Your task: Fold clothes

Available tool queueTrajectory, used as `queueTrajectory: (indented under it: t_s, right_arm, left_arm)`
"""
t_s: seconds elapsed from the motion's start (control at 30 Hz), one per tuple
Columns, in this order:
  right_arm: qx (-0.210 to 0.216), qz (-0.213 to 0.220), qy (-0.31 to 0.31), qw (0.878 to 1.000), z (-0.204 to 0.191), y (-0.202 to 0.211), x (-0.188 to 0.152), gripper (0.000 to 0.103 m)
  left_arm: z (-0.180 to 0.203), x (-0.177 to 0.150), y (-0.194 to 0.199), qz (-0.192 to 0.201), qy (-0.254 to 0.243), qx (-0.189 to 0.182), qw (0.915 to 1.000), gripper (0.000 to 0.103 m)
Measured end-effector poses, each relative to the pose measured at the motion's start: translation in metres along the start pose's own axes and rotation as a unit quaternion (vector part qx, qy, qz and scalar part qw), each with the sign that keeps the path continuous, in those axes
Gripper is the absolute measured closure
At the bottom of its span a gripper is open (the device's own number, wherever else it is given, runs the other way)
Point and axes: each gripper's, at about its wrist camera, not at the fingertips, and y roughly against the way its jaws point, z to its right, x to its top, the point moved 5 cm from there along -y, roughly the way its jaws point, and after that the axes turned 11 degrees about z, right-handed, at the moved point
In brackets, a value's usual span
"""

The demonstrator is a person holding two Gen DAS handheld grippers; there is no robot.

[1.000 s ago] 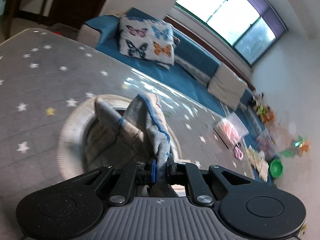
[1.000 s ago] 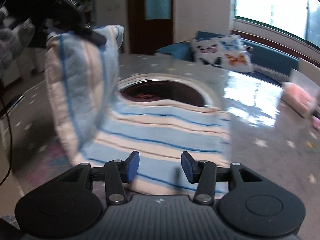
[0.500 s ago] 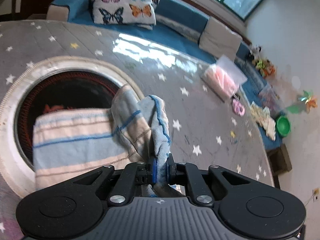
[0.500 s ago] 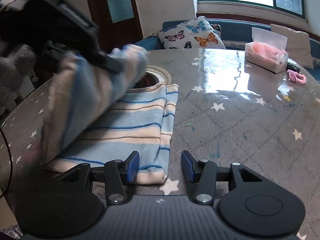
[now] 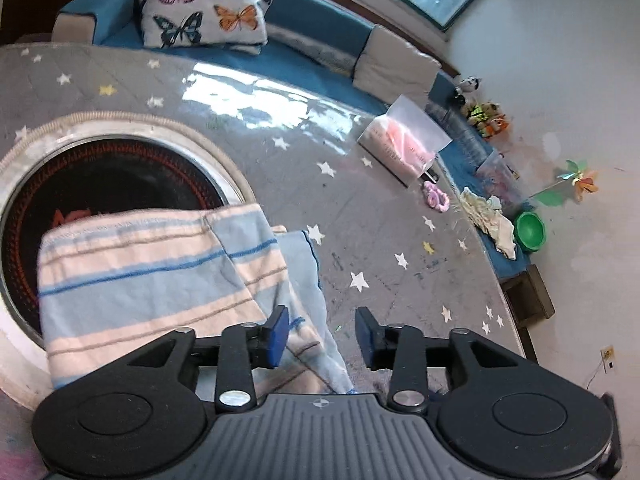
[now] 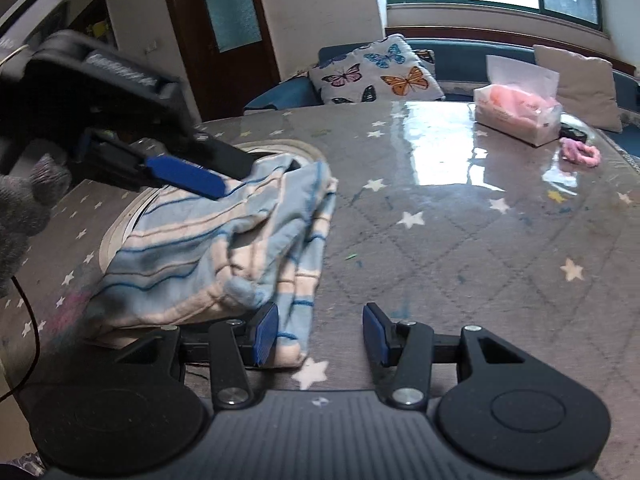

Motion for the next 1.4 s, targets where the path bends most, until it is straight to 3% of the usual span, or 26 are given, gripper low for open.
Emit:
queueTrajectory:
  t_s: [0.13,0.27,0.37,0.43,0.6,0.7,0.87,1.0,1.17,1.3,1.4]
  right_arm:
    - [-0.019,0.027,0.002,0.999,0.010,0.017,0.017,0.055]
    - [-0.005,0.047,-0.012,0.999,0.009,0.020,0.035,0.056]
    - [0.018,0.053,-0.003,0.998,-0.007,0.010,0.041,0.060]
    - [0.038,0.055,0.009,0.998,-0.022,0.004,0.042,0.071]
    - [0.090,0.047,0.054,0.993,-0.055,-0.008,0.036,0.079]
    - [0.075,0.033,0.086,0.993,-0.060,-0.017,0.024,0.082]
    - [0.058,0.007,0.070,0.996,-0.039,-0.024,0.002,0.088]
    - [0.060,-0.001,0.073,0.996,-0.043,-0.019,0.009,0.087]
    - [0.062,0.021,0.073,0.995,-0.043,-0.026,0.035,0.087]
    - [0.058,0.022,0.063,0.996,-0.038,-0.053,0.048,0.087]
    - [0.031,0.000,0.058,0.998,-0.025,-0.081,0.043,0.087]
  left_arm:
    - [-0.011,-0.005,0.018,0.005,-0.032,0.014,0.9994,0.062]
    - [-0.020,-0.021,0.033,0.005,-0.081,0.034,0.9961,0.063]
    - [-0.028,-0.035,0.041,0.005,-0.104,0.046,0.9935,0.064]
    - [-0.033,-0.042,0.045,0.005,-0.110,0.049,0.9927,0.064]
    - [-0.044,-0.060,0.049,-0.001,-0.121,0.056,0.9910,0.064]
    - [-0.050,-0.069,0.051,-0.009,-0.130,0.055,0.9900,0.064]
    - [-0.060,-0.088,0.055,-0.023,-0.152,0.053,0.9867,0.065]
    - [-0.060,-0.090,0.064,-0.018,-0.165,0.049,0.9849,0.063]
    - [-0.059,-0.087,0.067,-0.011,-0.168,0.046,0.9847,0.063]
    - [-0.065,-0.089,0.064,-0.020,-0.164,0.050,0.9850,0.063]
    - [-0.070,-0.088,0.068,-0.018,-0.156,0.047,0.9865,0.063]
